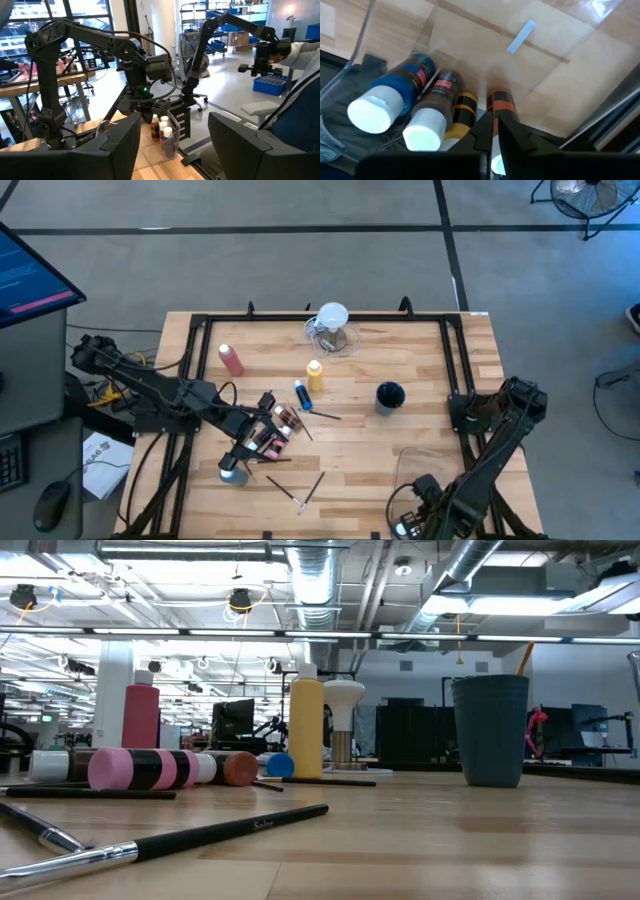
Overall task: Pick & Place Paint Supplies
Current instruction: Put the top black gold paintbrush into the blue cup
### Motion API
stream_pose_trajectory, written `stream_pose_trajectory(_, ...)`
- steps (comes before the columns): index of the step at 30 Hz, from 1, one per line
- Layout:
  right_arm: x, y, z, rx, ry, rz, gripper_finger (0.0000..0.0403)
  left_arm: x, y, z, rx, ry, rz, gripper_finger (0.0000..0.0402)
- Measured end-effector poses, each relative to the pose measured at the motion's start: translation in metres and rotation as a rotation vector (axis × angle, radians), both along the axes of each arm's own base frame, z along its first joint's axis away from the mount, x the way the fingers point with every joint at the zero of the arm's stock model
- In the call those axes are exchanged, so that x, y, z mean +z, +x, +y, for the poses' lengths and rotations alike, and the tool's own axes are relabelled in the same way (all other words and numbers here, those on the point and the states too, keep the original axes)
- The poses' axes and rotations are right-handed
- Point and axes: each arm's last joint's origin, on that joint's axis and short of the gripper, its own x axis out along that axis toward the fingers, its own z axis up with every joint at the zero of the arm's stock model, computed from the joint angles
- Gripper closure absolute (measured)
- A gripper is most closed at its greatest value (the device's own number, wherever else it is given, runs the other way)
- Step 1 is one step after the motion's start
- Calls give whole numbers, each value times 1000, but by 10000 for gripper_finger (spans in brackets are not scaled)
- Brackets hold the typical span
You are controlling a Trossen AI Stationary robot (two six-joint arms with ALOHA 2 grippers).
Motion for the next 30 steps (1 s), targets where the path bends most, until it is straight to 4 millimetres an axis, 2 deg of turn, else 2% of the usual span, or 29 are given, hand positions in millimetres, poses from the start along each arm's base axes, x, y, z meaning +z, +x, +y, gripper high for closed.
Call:
stream_pose_trajectory(4, 0, 1, 0, 13, -6, -12, 383, 0, 0, 0, 0, 2, -2, 183)
stream_pose_trajectory(7, 0, 5, -4, 74, -49, -82, 385, 0, 0, 0, 0, 2, -3, 183)
stream_pose_trajectory(13, 3, 26, -23, 354, -207, -242, 383, 2, 0, 0, 0, 11, -26, 183)
stream_pose_trajectory(19, 28, 41, -47, 702, -555, -490, 380, 2, 0, 0, 0, 9, -31, 183)
stream_pose_trajectory(25, 70, 45, -85, 854, -934, -589, 383, 2, 0, 0, 0, 10, -29, 183)
stream_pose_trajectory(30, 90, 50, -111, 910, -1106, -569, 381, 2, 1, 1, 46, 8, -28, 183)
